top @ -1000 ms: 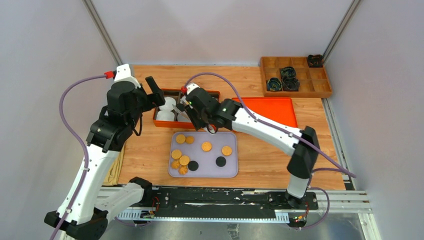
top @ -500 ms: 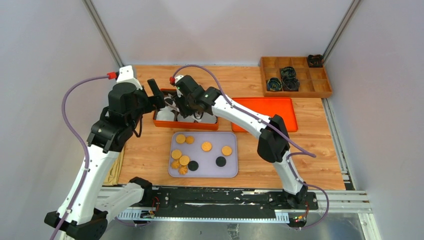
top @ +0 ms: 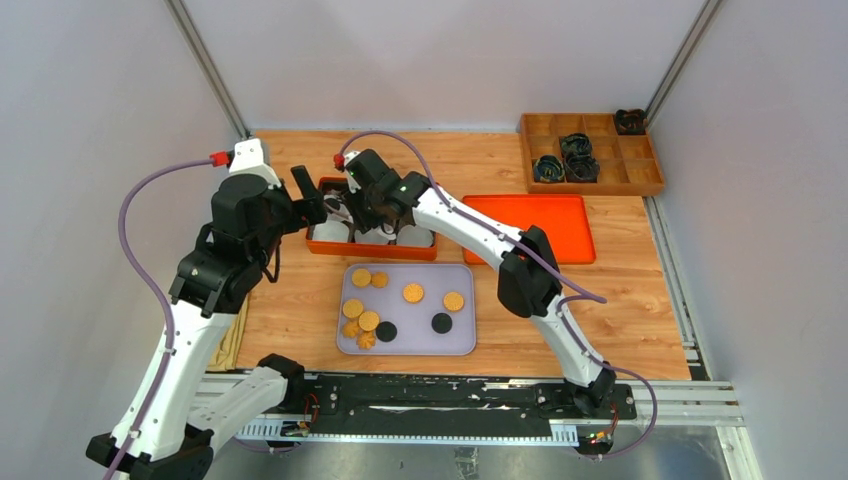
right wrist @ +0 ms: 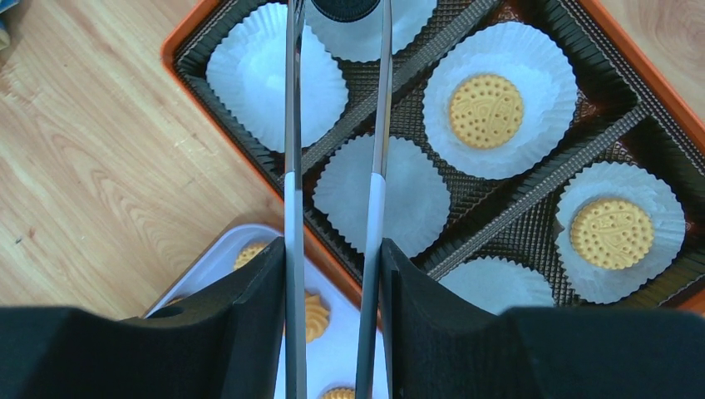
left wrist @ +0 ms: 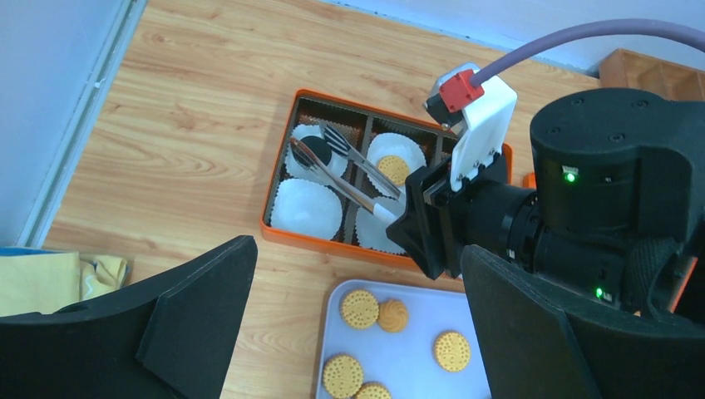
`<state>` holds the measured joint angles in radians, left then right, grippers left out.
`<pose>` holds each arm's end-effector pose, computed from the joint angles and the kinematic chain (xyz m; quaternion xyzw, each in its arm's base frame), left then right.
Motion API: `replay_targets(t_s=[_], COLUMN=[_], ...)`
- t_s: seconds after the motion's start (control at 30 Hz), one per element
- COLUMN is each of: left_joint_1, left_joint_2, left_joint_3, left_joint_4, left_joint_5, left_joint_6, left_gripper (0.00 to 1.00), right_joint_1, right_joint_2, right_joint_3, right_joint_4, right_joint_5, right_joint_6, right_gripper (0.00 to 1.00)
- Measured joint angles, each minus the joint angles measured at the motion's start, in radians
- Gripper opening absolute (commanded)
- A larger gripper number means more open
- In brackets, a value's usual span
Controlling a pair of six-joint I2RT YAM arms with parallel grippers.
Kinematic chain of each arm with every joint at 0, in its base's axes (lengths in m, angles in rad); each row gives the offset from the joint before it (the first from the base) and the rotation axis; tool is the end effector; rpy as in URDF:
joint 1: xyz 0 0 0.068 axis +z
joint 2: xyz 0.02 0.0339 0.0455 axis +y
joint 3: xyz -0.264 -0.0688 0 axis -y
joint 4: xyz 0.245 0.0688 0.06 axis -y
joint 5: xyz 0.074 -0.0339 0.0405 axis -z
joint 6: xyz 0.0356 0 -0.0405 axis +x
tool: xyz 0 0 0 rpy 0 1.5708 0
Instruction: Pack the cookies
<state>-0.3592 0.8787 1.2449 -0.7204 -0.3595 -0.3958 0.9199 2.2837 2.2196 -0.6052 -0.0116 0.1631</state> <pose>0.1537 -0.0443 0.4233 -0.1169 0.8054 -0.0709 0.5768 0.3190 0.4195 0.2894 -0.3349 0.8355 0.2290 0.3706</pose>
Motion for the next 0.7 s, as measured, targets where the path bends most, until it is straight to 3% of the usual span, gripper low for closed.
replay_targets(t_s=[0.37,0.6,0.7], left_joint_1=[0.001,0.003,0.003], left_joint_2=[-0.023,-0.029,-0.032], left_joint_3=[-0.013,-0.013,-0.013], left_joint_4=[-0.015,-0.016,-0.016], left_joint_5=[-0.006,-0.005,-0.004], left_joint_6=[0.011,0.021,0.022], left_gripper=[1.00,1.00,1.00], right_joint_1=[-0.024,-0.024,-0.024], right_joint_2=[0.039,0.039,0.039], right_joint_3=[0.016,0.016,0.016], right_joint_4=[0.000,0.019,0.027], right_joint_5=[-0.003,-0.016,-0.019], right_joint_6=[-0.001,-0.009,-0.009], right_gripper=[0.49,0.52,0.48])
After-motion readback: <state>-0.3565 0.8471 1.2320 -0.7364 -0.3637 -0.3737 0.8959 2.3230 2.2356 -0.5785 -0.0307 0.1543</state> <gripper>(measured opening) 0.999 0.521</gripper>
